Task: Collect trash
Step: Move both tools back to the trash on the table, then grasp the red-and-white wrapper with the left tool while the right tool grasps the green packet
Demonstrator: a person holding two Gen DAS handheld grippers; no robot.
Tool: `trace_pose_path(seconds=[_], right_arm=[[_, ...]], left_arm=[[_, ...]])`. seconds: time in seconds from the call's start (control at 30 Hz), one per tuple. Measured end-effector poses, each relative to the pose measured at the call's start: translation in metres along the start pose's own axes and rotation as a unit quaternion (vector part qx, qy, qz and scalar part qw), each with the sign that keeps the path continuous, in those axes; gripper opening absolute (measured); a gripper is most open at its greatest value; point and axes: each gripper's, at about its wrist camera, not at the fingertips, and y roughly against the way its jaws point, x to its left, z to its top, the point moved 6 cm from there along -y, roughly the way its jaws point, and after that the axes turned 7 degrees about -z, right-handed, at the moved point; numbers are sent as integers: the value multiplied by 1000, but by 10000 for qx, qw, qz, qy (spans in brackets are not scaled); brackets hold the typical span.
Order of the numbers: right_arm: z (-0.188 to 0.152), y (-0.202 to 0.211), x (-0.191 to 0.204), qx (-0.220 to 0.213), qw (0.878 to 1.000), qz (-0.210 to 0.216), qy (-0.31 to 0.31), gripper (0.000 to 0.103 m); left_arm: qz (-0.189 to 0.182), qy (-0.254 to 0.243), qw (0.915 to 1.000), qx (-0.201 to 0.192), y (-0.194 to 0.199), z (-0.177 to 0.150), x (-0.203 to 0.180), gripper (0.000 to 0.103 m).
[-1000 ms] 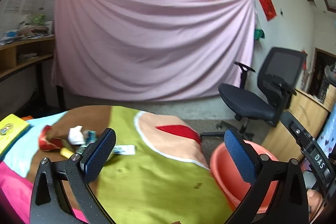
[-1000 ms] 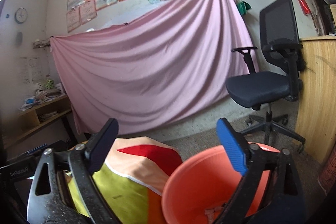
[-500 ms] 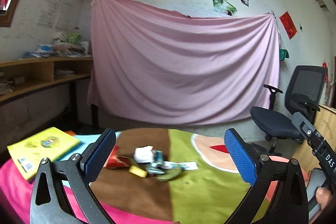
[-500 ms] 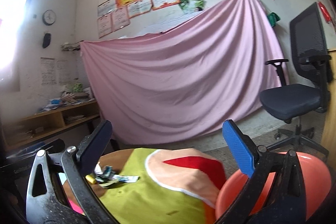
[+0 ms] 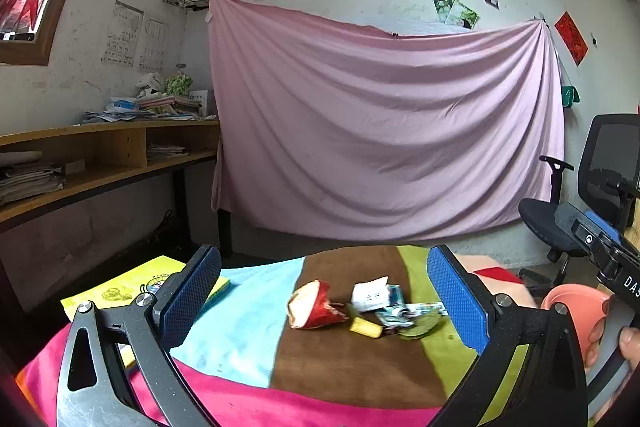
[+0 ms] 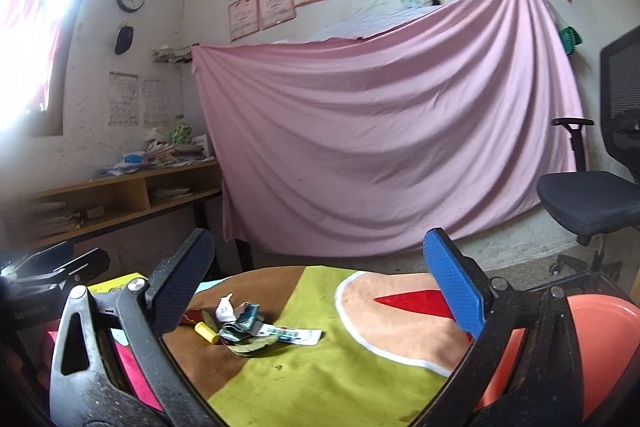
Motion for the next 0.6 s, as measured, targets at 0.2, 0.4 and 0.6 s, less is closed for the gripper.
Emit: trace_pose_path(seconds=[0.2,0.4,0.6], right_arm=[[-9,-27,29,334,9986,254,334,103],[-36,-64,42,1154,9913,483,419,103],[-65,-94,50,1984,9766,664,493,103]], left_arm=[[-99,-2,9993,371,-26,-13,18,100],[-293,392,9941,969,-60,-29,33,90],[-389,496,9839,1671,-89,-49,31,60]])
